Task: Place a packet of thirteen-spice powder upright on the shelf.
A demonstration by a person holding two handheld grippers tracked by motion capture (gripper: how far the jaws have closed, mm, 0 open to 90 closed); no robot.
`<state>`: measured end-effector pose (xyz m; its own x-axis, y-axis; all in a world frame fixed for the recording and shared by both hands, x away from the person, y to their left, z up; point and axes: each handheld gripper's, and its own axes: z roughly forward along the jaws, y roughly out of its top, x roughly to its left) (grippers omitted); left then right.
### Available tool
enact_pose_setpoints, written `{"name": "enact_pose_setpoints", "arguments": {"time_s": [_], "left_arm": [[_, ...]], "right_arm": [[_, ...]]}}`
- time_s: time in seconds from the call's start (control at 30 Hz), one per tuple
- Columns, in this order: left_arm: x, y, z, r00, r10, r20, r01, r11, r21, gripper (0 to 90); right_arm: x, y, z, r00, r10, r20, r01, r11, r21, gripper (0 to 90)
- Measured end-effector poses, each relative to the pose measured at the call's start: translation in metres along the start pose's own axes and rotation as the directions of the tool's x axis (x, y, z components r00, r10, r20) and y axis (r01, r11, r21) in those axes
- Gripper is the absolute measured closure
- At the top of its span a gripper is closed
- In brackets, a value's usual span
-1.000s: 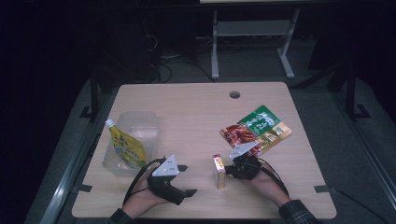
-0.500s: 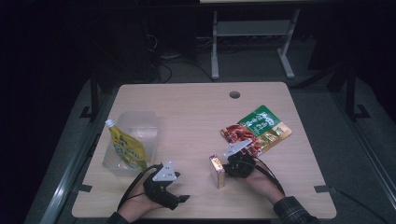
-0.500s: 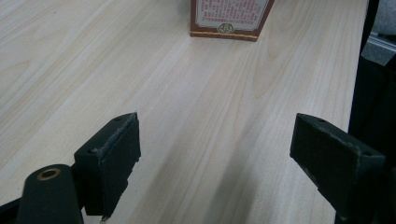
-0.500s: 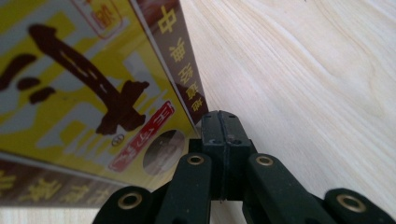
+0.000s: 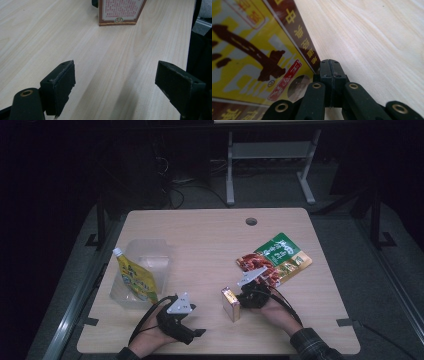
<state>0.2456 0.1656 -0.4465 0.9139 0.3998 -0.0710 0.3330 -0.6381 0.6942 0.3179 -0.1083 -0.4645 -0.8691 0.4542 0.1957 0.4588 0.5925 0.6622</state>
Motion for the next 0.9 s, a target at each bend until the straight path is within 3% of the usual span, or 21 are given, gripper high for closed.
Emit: {"name": "enact_pose_setpoints", "arguments": {"time_s": [0.1,0.23,0.53,0.67,0.7,0.9], "left_arm": [[0.001,0.001,0.0,1.0,0.006,-0.001,-0.006,1.0,0.004,15.9],[0.001,0.0,0.0,1.0,0.007,-0.001,-0.006,1.0,0.006,15.9],[0.004,-0.002,-0.007,1.0,0.001,-0.004,-0.001,0.9999,-0.01,17.4],[0.003,-0.004,-0.009,0.9999,-0.011,-0.003,0.011,0.9998,-0.015,17.4],[0.002,-0.005,-0.01,0.9999,-0.017,-0.002,0.017,0.9998,-0.014,17.4],[0.001,-0.01,-0.01,0.9997,-0.022,0.013,0.022,0.9997,-0.005,17.3]], "right_arm": [[-0.001,0.0,0.002,1.0,-0.001,-0.01,0.001,1.0,0.003,90.0],[-0.002,-0.001,-0.003,0.9999,0.0,0.016,0.0,1.0,0.0,89.3],[0.002,-0.023,-0.043,0.9907,0.083,0.108,-0.082,0.997,-0.014,68.2],[0.008,-0.033,-0.06,0.9853,0.115,0.126,-0.11,0.993,-0.043,58.1],[0.016,-0.038,-0.068,0.9833,0.13,0.128,-0.124,0.991,-0.054,50.9],[0.043,-0.04,-0.073,0.9891,0.099,0.11,-0.09,0.993,-0.083,38.1]]}}
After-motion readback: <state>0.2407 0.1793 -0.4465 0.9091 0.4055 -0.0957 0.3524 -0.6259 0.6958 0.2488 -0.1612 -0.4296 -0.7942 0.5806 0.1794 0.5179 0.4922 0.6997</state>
